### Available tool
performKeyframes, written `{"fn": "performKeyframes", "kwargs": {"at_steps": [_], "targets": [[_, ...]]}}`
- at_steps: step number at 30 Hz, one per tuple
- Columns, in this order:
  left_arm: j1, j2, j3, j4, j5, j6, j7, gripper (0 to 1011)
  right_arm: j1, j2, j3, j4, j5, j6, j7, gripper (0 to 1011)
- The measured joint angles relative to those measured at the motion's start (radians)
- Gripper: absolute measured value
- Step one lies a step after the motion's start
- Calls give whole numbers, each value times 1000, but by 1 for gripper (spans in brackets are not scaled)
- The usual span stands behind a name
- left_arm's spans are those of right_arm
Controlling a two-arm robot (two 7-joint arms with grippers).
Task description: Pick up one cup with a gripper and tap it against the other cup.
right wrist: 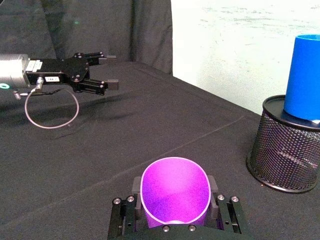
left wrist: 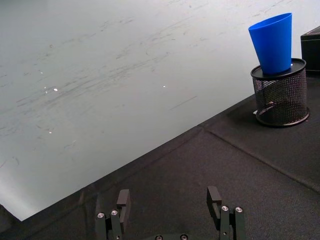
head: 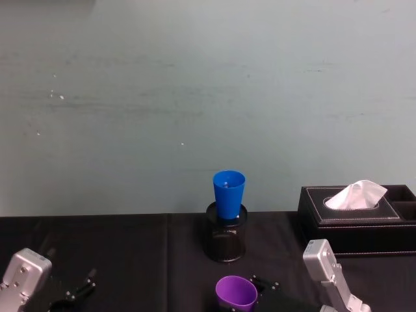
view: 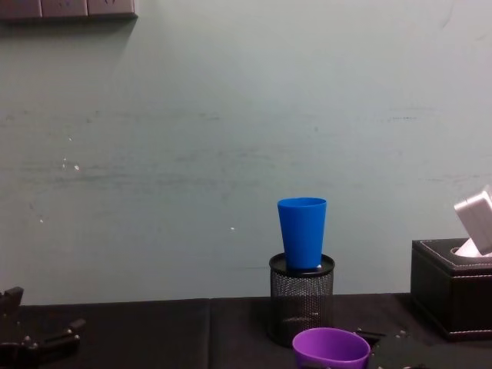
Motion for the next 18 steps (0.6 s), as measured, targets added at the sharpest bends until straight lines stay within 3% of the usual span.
{"fn": "performKeyframes", "kwargs": {"at_steps": [7,18], "targets": [[0,0,0,0,0,0,0,1000,0,0,0,0,0,0,0,733],[0,0,0,0,0,0,0,1000,0,0,0,0,0,0,0,964]]}}
